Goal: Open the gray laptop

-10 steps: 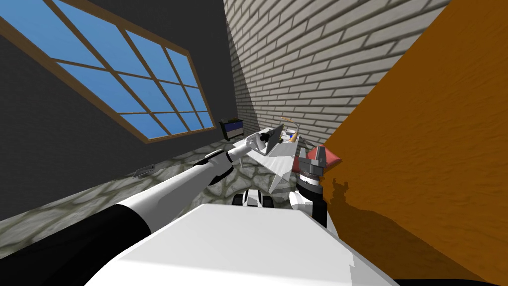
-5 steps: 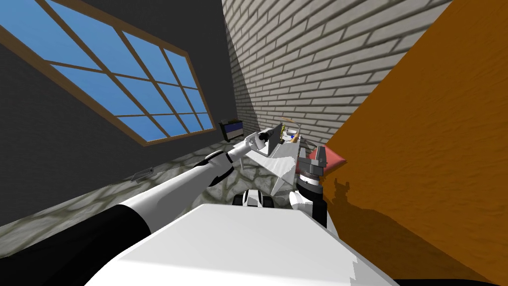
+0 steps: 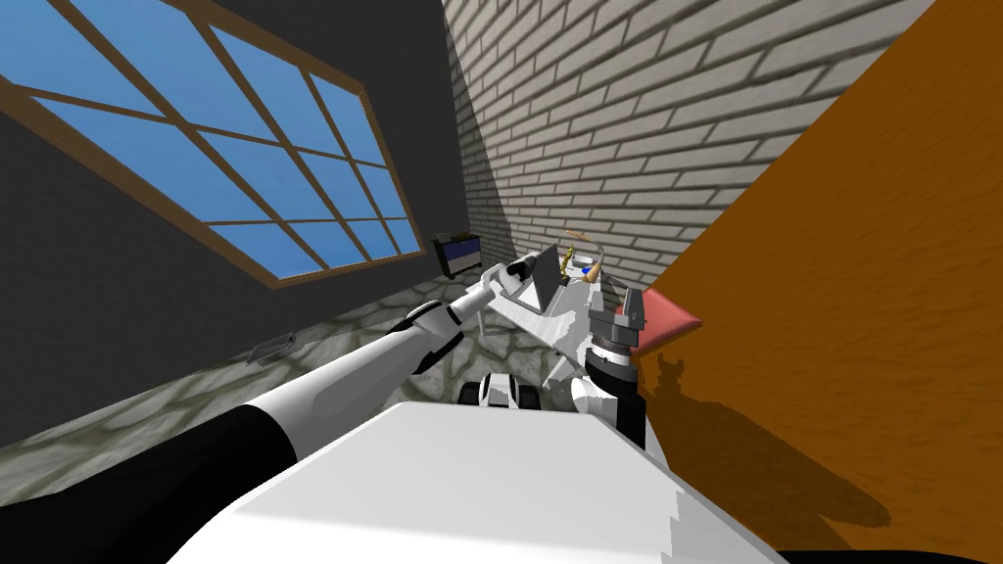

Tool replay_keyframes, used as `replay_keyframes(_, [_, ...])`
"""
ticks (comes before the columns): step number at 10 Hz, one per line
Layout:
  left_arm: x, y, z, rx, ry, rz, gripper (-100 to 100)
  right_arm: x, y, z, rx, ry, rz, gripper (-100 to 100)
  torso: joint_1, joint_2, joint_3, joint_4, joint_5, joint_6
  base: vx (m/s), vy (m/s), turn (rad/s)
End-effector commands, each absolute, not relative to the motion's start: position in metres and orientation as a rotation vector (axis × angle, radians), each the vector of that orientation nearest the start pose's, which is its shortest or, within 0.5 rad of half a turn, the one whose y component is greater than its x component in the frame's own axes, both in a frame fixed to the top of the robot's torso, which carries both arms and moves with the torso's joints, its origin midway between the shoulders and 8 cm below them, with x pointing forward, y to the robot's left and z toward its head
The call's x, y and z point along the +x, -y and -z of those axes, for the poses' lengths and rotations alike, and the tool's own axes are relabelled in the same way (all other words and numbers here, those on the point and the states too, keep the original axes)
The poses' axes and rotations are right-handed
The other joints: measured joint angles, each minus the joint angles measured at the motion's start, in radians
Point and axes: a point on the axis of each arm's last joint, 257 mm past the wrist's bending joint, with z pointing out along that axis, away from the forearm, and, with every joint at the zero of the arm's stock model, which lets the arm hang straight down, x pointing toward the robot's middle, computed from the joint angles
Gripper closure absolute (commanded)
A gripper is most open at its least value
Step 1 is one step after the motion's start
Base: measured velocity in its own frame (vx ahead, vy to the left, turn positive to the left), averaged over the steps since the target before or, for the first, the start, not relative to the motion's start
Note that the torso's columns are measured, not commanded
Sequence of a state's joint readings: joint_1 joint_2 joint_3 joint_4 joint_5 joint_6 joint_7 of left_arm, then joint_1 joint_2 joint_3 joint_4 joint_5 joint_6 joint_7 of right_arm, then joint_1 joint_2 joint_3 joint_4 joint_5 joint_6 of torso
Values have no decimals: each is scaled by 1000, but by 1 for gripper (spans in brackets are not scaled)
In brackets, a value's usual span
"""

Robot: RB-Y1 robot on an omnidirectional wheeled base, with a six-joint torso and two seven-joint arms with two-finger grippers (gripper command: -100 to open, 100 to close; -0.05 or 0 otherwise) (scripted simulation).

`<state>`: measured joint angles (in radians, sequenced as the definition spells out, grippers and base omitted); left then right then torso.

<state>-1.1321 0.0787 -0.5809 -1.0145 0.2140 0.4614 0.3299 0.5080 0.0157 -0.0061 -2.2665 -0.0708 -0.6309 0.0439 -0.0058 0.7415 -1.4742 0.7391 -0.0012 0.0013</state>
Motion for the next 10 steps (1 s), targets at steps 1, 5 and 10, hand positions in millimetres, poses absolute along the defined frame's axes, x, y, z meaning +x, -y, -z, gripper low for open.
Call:
replay_keyframes(1, [640,153,51,-863,-1806,1510,100,320,290,-40,608,-484,-1314,0,2,-1,0,1,0,0,91,113,-70])
replay_keyframes(5, [637,149,78,-1033,-1773,1630,100,320,290,-40,608,-484,-1314,0,7,-1,0,1,2,-1,75,119,-38])
replay_keyframes(10, [637,137,109,-1195,-1721,1718,100,320,290,-40,608,-484,-1314,0,4,1,1,1,2,-2,69,80,-51])
